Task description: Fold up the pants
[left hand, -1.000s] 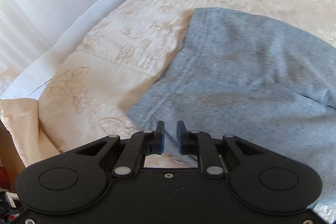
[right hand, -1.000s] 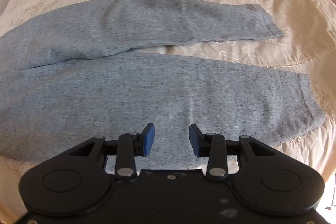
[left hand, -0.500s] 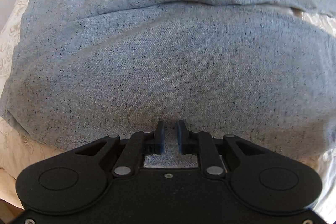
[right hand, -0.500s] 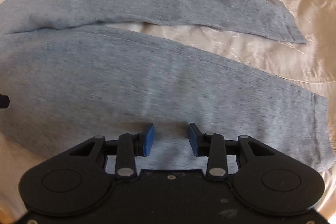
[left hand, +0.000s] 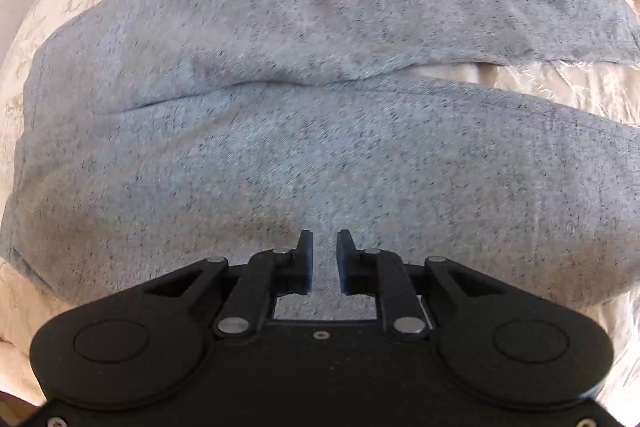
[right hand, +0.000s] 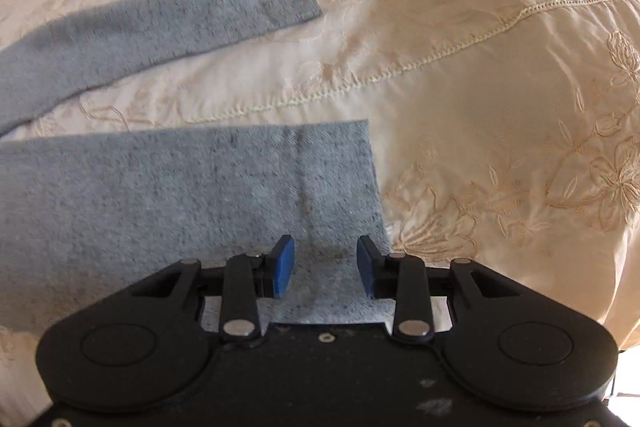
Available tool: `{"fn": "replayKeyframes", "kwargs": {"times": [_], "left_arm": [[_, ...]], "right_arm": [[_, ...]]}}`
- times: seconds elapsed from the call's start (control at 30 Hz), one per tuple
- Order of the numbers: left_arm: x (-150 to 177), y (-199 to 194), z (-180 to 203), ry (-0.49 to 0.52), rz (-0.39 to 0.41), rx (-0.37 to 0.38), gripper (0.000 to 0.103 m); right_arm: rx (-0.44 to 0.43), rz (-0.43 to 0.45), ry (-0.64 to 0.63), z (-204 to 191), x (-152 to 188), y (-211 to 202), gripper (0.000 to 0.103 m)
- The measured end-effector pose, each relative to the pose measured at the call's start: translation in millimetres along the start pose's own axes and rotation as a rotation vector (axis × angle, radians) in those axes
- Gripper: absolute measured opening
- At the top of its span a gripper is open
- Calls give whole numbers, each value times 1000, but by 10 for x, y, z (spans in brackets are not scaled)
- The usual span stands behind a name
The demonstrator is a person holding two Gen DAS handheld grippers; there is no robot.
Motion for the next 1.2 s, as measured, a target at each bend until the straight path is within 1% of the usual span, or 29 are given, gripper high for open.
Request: {"fn": "replayKeyframes", "kwargs": {"times": [0.07,0.13,0.17,0.2,0.23,0.27,0.3,0.33,0.37,0.47,0.53,0.6,0.67,0.73,0.83,0.93,0.97,1.03,1.07,1.13,1.2], "left_arm": [[19,149,141,26,-25,-12,24],[67,444,225,62,-103,-39,23],[40,498,274,91,-114,-53,20],[-8,478,315,115,-112,-60,15],[-66,417,339,131,-100,-56,15],[-152,305,346,136,-69,-25,17],[-243,183,336,136,-36,12,23],[-350,55,311,133,-4,43,23],[-470,-63,272,126,27,56,23],[-876,-336,119,94,134,59,23],[-1244,-376,33,62,179,59,23],[-1504,-284,2,44,188,55,23],[-1698,-87,-18,32,186,27,23],[-1794,112,16,30,163,23,23],[-1765,394,53,23,95,42,23],[-1839,754,108,19,66,15,23],[-1886,841,120,12,71,8,22],[-2011,900,138,-5,105,2,19],[-2102,906,167,2,129,-10,16],[-2252,915,230,31,154,-37,14],[-2342,920,275,45,152,-51,12]], "right_arm": [[-3,-44,-34,-98,-32,149,35],[28,-92,-48,-88,-58,337,35],[35,-106,-46,-94,-80,383,35],[44,-110,-39,-202,-33,369,35],[41,-103,-31,-236,-131,387,35],[25,-90,-27,-276,-207,364,35],[1,-71,-24,-331,-312,329,35],[-19,-45,-20,-395,-449,274,35],[-33,-19,-17,-450,-580,228,35],[-83,65,-2,-597,-1003,94,35],[-101,107,3,-682,-1275,48,35],[-109,134,1,-750,-1510,89,35],[-105,148,-24,-855,-1724,218,36],[-104,143,-56,-980,-1850,356,36],[-113,99,-87,-1227,-1878,590,35],[-99,62,-80,-1311,-1859,783,34],[-92,67,-73,-1309,-1920,820,34],[-82,104,-64,-1275,-2054,804,34],[-74,129,-58,-1235,-2146,788,34],[-52,165,-37,-1154,-2333,779,35],[-32,184,-5,-1065,-2506,816,35]]}}
Point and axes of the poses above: each gripper's, at about its wrist camera, not at the fingertips, and y roughly the way its jaws point, z to its right, x to its underside, the point moved 7 cm from there along y, roughly the way its jaws point, and after that the axes turned 11 degrees about -x, right-handed, at the moved point
